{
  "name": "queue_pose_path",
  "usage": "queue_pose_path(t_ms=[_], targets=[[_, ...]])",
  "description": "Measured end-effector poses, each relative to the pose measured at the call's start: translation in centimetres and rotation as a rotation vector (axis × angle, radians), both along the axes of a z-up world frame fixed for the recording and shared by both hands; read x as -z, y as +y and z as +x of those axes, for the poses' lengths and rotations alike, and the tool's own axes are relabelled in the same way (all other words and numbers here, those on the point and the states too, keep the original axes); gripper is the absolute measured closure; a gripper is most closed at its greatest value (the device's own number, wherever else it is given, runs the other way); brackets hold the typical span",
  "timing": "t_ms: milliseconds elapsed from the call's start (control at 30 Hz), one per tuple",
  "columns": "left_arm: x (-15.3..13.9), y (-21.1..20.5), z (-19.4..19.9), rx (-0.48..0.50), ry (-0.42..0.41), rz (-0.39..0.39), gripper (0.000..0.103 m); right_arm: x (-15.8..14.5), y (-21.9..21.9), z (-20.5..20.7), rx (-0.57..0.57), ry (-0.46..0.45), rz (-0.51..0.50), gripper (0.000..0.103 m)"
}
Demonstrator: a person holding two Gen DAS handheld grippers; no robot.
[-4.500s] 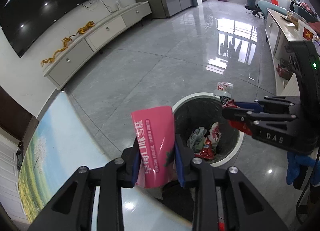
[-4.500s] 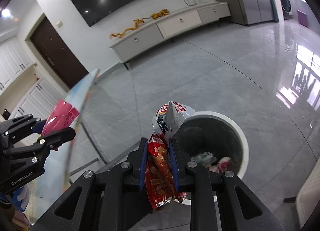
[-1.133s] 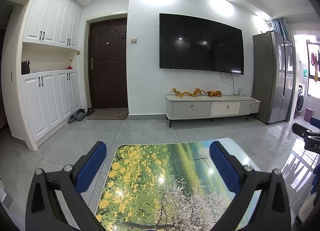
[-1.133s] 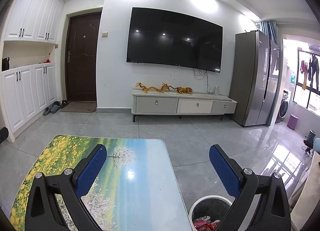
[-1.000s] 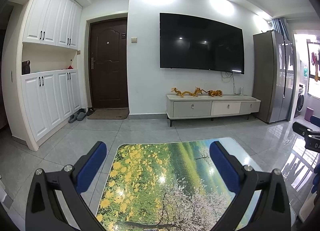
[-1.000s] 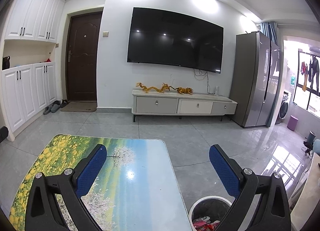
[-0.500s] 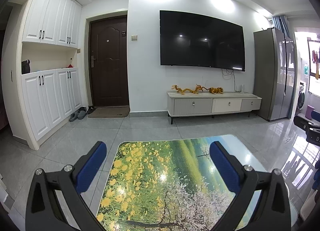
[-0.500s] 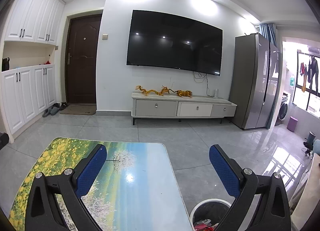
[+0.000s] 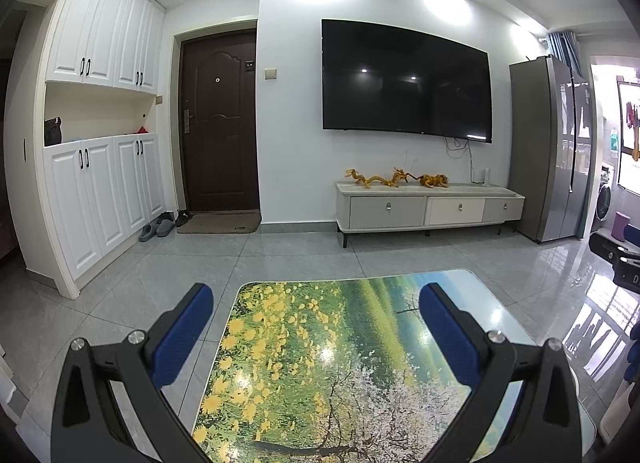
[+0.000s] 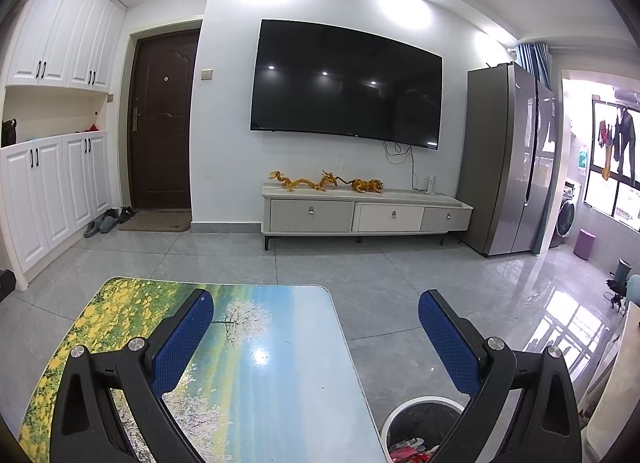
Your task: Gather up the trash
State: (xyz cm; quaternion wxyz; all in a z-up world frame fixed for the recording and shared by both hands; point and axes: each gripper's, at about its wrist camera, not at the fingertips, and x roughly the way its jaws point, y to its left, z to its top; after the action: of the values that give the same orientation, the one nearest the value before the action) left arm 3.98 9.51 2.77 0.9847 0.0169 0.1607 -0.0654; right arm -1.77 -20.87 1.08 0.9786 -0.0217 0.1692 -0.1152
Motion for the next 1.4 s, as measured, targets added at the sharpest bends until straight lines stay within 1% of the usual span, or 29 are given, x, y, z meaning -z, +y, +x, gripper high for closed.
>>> queue_pose_path(t_ms=[500, 767, 1400], targets=[[0.4, 0.0, -0.3, 0.006, 0.008, -0.01, 0.0, 0.0, 0.3, 0.1, -0.002, 0.008, -0.01, 0.0], [0.9, 0.5, -0.1, 0.004, 0.03, -0.024, 0.0, 0.1, 0.4, 0.4, -0.004, 0.016, -0.015, 0.0], [1.2, 0.6, -0.5, -0.011, 0.032, -0.036, 0.0, 0.1, -0.1, 0.2, 0.013, 0.011, -0.018, 0.0]])
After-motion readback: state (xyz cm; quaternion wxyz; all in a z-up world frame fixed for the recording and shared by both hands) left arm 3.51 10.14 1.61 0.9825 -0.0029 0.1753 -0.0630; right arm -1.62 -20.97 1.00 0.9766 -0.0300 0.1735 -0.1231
